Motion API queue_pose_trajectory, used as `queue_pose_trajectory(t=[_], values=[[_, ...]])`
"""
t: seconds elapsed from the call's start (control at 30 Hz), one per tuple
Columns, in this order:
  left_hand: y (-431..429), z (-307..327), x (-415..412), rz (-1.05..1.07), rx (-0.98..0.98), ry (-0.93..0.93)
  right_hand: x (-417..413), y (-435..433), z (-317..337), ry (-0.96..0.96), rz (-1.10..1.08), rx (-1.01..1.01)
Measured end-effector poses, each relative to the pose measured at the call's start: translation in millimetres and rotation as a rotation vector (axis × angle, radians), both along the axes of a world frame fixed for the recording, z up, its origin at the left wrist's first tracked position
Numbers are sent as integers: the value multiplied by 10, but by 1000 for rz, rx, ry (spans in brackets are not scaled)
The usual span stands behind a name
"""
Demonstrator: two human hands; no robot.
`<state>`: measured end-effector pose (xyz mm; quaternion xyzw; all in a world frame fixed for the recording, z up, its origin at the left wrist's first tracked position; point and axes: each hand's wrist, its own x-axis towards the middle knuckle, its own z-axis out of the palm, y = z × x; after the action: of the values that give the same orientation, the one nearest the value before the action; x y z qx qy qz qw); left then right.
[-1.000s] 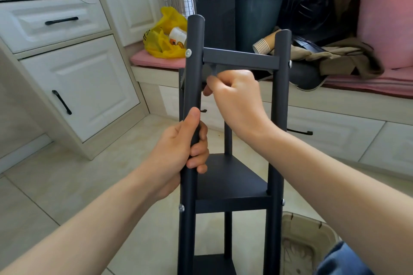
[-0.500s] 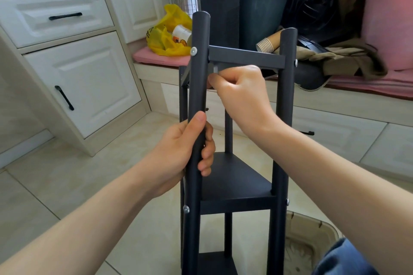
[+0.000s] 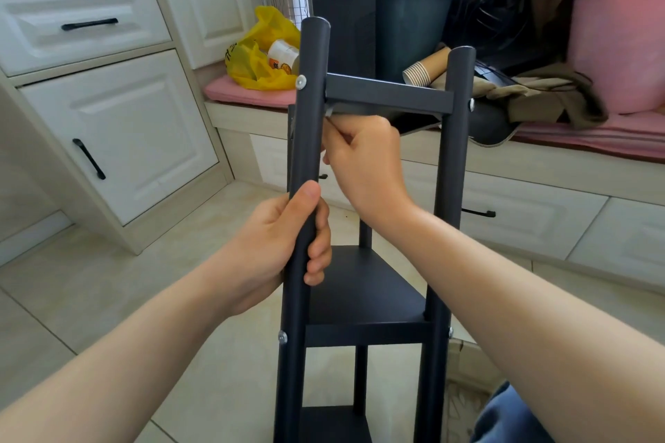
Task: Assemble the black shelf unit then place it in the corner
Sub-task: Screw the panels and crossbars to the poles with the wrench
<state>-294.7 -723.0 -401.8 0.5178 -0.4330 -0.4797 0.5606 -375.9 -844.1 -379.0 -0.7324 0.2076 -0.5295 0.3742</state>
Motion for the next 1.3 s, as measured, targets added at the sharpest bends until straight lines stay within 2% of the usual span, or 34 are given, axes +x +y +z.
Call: queue_pose_trajectory(t=[0.2, 0.57, 1.07, 1.3], values=[[-12, 2, 12, 2, 6, -18, 102, 27, -37, -59, -25, 2], [-10, 3, 33, 10, 25, 6, 7, 52, 4, 4, -3, 105], [16, 18, 85, 17, 36, -10, -102, 84, 120, -2, 16, 77], [22, 3, 89, -11, 27, -8, -61, 58, 87, 58, -41, 15]])
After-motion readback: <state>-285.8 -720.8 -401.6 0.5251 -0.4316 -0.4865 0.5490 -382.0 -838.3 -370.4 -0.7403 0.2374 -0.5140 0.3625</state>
